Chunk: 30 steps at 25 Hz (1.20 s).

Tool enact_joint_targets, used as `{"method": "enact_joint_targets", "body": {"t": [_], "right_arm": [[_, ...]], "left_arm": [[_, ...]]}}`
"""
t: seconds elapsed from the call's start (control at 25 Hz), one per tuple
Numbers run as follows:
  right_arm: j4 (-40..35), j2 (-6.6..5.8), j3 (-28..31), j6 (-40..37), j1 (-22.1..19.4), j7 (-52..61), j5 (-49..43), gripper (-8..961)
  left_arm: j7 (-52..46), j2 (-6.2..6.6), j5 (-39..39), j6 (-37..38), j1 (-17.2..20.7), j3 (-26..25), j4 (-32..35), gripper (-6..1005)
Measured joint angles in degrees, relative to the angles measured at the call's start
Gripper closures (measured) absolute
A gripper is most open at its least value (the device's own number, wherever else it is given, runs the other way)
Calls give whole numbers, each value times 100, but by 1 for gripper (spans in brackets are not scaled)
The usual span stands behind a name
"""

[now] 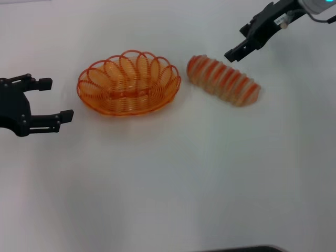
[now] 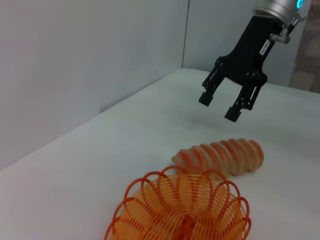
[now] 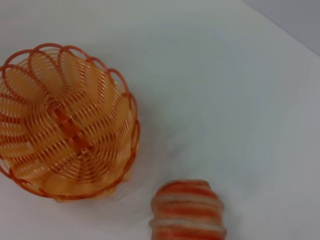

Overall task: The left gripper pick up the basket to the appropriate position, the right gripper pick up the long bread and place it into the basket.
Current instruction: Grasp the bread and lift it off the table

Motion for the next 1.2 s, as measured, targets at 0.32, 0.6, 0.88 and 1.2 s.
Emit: {"method": "enact_joint_targets", "body": {"t": [0.32, 0.6, 0.88, 1.2], "right_arm": [[503, 80, -145, 392, 127, -4, -9, 74], [639, 159, -276, 553, 152, -1, -10, 74], [888, 243, -317, 694, 263, 91, -310, 74], [972, 287, -316, 740, 311, 108, -370, 74]], "left_arm": [[0, 9, 1, 1, -25, 7, -2, 109], [0, 15, 118, -31, -57, 40, -8, 109], [0, 15, 150, -85, -63, 71, -77, 109], [0, 18, 150, -88, -58, 70, -82, 109]]}}
